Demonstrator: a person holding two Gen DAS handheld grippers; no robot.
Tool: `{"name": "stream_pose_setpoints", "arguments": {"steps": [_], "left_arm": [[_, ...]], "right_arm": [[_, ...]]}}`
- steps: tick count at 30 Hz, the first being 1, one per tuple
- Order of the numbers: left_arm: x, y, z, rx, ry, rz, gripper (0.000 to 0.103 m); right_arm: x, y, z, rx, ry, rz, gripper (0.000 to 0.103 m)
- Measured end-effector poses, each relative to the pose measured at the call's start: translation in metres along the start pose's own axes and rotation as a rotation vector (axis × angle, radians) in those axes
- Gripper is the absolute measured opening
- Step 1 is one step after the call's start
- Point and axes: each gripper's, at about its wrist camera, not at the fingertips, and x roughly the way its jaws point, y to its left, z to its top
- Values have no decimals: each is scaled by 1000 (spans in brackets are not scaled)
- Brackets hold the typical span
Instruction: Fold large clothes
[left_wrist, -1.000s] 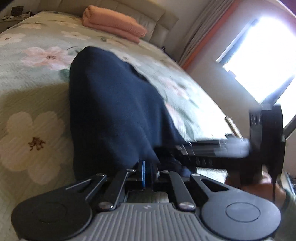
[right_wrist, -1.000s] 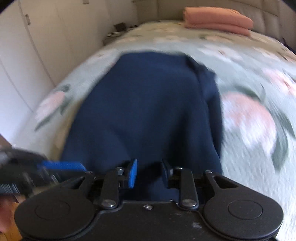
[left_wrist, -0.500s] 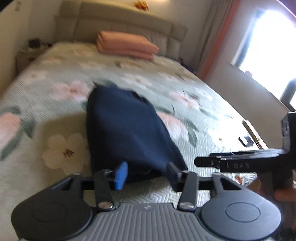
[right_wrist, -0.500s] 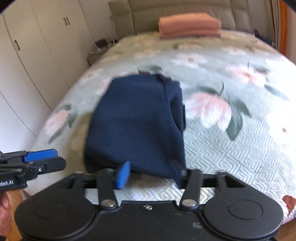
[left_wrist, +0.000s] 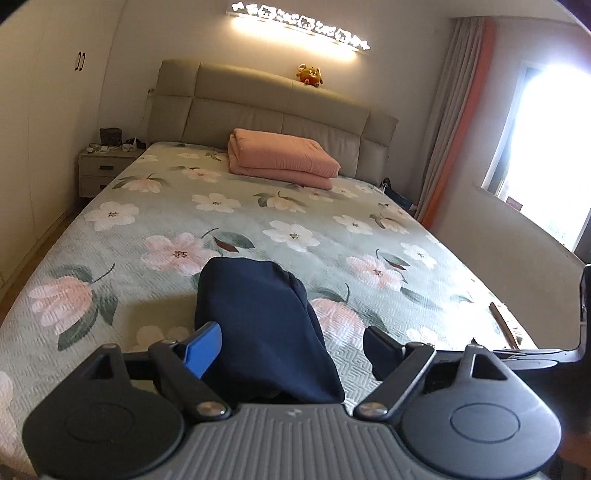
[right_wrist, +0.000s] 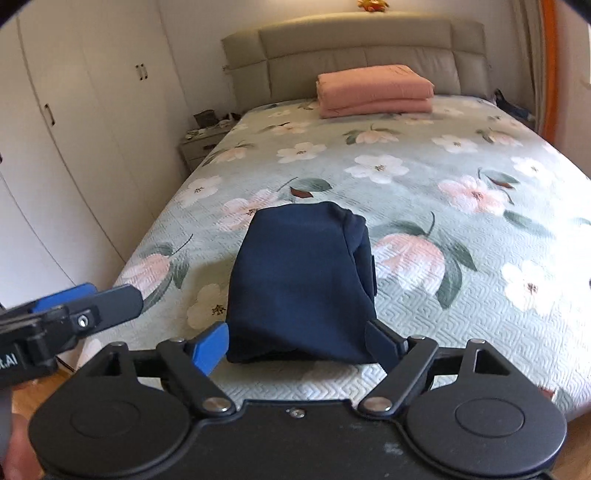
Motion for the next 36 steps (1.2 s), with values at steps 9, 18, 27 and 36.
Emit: {"name": "stream_pose_setpoints", "arguments": {"steps": [9, 18, 27, 36], "left_arm": [[-13, -21, -6, 65, 3, 89, 87], [-21, -31, -10, 103, -24, 134, 88], [-29, -35, -8, 132, -41, 150, 92], [-28, -30, -7, 127, -31, 170, 94]], "right_arm": [[-16, 2, -8, -48, -27, -63, 97], [-22, 1, -14, -47, -25, -48, 97], [-24, 1, -15, -63, -22, -45, 97], [-20, 3, -15, -79, -7, -47, 97]]}}
